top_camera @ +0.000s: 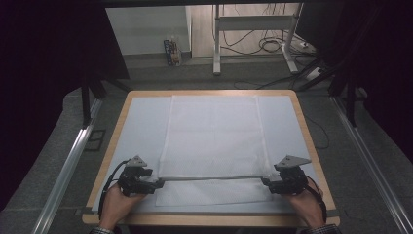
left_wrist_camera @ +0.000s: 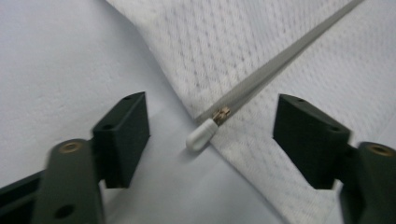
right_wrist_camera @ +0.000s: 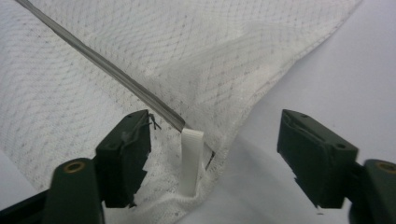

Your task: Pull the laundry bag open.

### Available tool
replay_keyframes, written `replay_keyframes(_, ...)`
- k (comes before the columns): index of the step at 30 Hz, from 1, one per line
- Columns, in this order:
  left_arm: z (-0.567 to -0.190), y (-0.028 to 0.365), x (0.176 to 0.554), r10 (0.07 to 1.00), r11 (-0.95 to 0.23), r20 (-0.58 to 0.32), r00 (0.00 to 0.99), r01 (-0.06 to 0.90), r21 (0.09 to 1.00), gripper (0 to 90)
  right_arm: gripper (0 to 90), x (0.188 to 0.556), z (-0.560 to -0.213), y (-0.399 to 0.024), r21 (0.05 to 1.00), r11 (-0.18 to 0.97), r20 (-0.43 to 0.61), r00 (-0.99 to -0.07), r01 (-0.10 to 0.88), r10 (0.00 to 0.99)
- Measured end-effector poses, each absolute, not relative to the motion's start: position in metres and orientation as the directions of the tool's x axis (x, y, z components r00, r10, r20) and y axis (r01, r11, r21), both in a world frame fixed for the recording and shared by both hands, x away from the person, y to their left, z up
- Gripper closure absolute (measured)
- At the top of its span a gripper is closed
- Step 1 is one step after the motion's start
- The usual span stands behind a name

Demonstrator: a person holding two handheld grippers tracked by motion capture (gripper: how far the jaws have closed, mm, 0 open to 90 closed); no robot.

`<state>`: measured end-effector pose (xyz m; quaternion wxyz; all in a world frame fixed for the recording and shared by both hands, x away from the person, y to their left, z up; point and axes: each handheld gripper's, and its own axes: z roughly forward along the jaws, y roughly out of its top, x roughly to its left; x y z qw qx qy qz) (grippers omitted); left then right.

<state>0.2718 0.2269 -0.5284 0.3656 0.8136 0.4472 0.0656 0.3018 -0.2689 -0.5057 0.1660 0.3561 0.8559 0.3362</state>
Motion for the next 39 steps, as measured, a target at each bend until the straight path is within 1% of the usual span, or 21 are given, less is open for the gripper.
replay_keyframes(1, -0.528, 0.227, 0.272, 0.777, -0.328, -0.219, 0.590, 0.676, 0.660, 20.1, 21.7, 0.302, -0.505, -0.269, 0.702, 0.513, -0.038, -0.694, 0.494, 0.719)
replay_keyframes(2, -0.527, 0.227, 0.271, 0.777, -0.326, -0.219, 0.590, 0.675, 0.662, 19.3, 19.7, 0.302, -0.505, -0.268, 0.705, 0.511, -0.039, -0.692, 0.492, 0.721)
replay_keyframes(3, -0.527, 0.227, 0.271, 0.777, -0.322, -0.219, 0.590, 0.672, 0.667, 19.3, 19.7, 0.302, -0.505, -0.268, 0.705, 0.511, -0.039, -0.692, 0.492, 0.721)
replay_keyframes(4, -0.525, 0.227, 0.270, 0.777, -0.316, -0.219, 0.591, 0.666, 0.676, 16.4, 16.9, 0.301, -0.505, -0.267, 0.703, 0.516, -0.044, -0.694, 0.490, 0.718)
replay_keyframes(6, -0.524, 0.226, 0.270, 0.776, -0.313, -0.217, 0.592, 0.661, 0.682, 13.0, 15.9, 0.301, -0.505, -0.266, 0.704, 0.518, -0.045, -0.697, 0.486, 0.715)
replay_keyframes(7, -0.523, 0.225, 0.268, 0.776, -0.314, -0.211, 0.594, 0.655, 0.687, 13.0, 14.6, 0.301, -0.505, -0.265, 0.706, 0.520, -0.045, -0.702, 0.481, 0.711)
replay_keyframes(11, -0.520, 0.221, 0.263, 0.778, -0.327, -0.183, 0.601, 0.636, 0.699, 8.4, 10.0, 0.299, -0.503, -0.264, 0.716, 0.516, -0.034, -0.714, 0.471, 0.699)
replay_keyframes(18, -0.516, 0.218, 0.256, 0.773, -0.338, -0.169, 0.612, 0.623, 0.706, 7.0, 6.9, 0.296, -0.500, -0.263, 0.726, 0.513, -0.033, -0.723, 0.457, 0.691)
replay_keyframes(24, -0.514, 0.215, 0.248, 0.778, -0.362, -0.129, 0.614, 0.607, 0.708, 5.0, 4.3, 0.292, -0.497, -0.262, 0.734, 0.511, -0.033, -0.728, 0.448, 0.685)
replay_keyframes(33, -0.512, 0.222, 0.226, 0.809, -0.371, -0.060, 0.585, 0.587, 0.720, 3.0, 1.5, 0.280, -0.492, -0.264, 0.740, 0.503, -0.024, -0.730, 0.446, 0.683)
replay_keyframes(39, -0.511, 0.231, 0.211, 0.830, -0.356, -0.035, 0.557, 0.576, 0.736, 1.6, 0.2, 0.270, -0.490, -0.268, 0.742, 0.504, -0.031, -0.729, 0.441, 0.684)
